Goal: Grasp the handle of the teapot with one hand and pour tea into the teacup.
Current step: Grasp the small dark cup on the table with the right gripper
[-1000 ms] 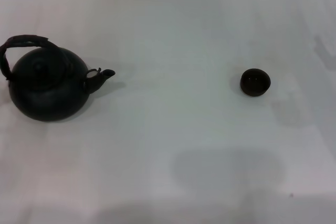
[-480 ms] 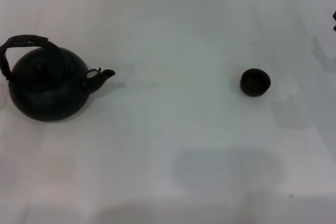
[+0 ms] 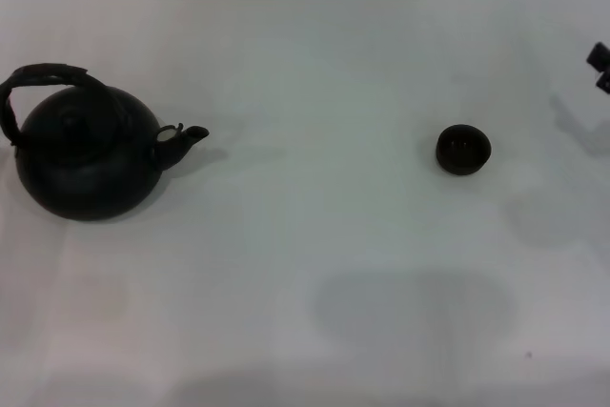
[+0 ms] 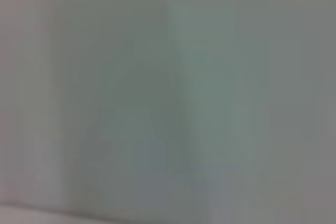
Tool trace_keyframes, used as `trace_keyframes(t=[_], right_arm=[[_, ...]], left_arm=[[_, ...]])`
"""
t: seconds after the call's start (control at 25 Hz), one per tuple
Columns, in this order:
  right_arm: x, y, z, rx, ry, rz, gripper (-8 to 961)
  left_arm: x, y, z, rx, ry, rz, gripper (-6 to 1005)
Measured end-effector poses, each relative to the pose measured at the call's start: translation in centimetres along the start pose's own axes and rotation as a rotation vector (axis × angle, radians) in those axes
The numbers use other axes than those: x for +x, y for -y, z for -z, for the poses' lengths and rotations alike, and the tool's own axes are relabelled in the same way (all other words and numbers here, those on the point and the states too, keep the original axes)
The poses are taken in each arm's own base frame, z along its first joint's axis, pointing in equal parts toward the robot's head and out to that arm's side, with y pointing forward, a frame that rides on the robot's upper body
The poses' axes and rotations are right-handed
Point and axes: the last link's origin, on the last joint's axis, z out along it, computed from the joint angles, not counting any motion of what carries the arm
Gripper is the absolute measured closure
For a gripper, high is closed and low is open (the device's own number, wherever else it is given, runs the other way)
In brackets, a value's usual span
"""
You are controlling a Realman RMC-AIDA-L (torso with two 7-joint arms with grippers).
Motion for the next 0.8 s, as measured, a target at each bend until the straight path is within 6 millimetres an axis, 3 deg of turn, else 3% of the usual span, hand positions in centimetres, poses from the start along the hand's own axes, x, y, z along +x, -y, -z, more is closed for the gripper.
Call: trace_keyframes(t=[0.2,0.4,0.8], right_arm=[[-2.1,0.1,-0.7,-0.206,-0.111,-0.014,107],[-3.5,-1.1,-2.5,-0.38,-0.236,0.01,106],[-4.1,-3.8,-5.9,-0.528,-0.418,0.113,104]], left_arm=[[-0.1,0.1,-0.5,-0.004,0.014,-0.009,255],[0.0,0.0,-1.0,-0.012,0.009,-0.012,255],[0.5,0.1,-1.8,-0.025,-0.009,-0.028,259]])
